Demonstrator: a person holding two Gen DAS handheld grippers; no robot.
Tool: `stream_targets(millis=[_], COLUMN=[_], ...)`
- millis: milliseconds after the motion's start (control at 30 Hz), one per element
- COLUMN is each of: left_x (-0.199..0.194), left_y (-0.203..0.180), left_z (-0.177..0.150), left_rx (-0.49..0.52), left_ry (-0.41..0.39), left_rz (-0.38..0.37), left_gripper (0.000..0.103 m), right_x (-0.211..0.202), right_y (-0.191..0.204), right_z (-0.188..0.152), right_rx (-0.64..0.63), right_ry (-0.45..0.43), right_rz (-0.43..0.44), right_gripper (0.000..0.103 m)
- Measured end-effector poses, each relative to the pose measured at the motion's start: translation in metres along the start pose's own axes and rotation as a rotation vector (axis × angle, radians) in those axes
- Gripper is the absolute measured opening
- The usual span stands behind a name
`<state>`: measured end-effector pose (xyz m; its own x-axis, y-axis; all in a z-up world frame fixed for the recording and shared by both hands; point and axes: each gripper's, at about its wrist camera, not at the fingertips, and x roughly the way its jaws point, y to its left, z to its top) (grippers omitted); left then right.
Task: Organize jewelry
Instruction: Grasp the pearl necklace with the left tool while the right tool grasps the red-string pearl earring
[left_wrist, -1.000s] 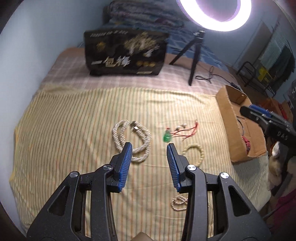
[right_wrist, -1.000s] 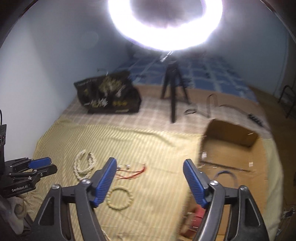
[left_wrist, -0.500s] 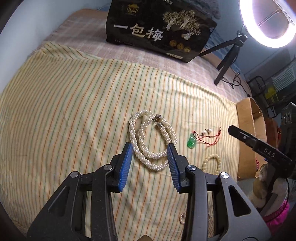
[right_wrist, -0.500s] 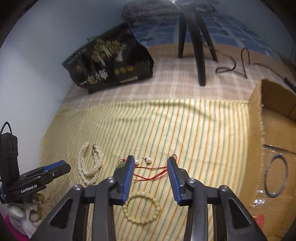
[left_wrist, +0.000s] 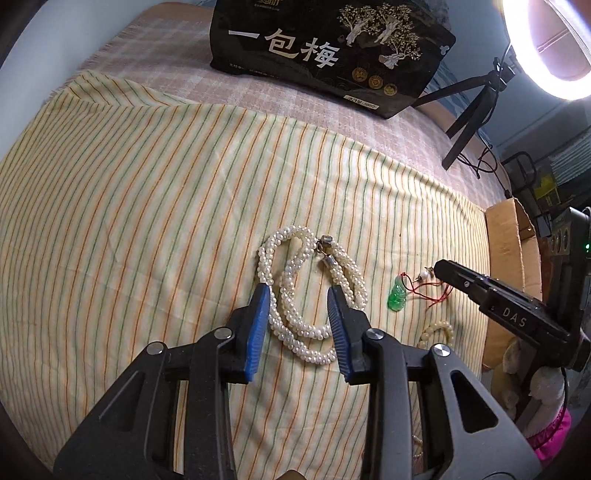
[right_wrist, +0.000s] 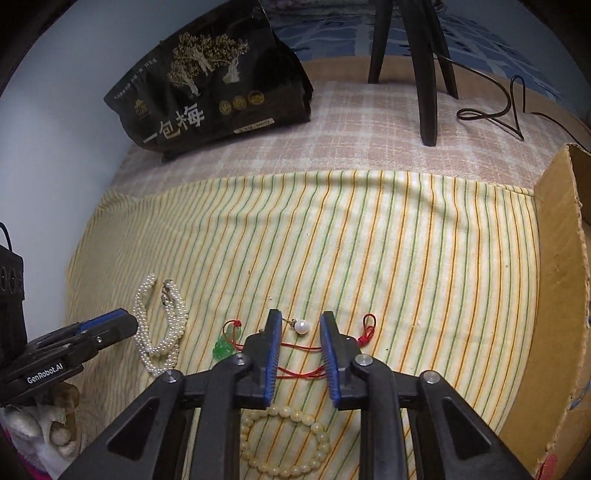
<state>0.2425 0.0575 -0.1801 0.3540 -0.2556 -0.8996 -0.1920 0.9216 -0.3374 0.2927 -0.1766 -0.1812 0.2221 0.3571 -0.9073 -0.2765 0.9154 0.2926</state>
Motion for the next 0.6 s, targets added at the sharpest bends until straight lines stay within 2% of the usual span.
stream_targets(millis=[600], left_x=[0.024], left_y=[0.006], left_z=[0.011], left_rx=[0.005], left_ry=[0.021], left_rz=[0.027], left_gripper=[0.032], right_x=[0.015], right_y=[0.004], right_z=[0.006], right_rx=[-0.022], right_ry=[0.008], right_rz=[-0.042], right_gripper=[0.011])
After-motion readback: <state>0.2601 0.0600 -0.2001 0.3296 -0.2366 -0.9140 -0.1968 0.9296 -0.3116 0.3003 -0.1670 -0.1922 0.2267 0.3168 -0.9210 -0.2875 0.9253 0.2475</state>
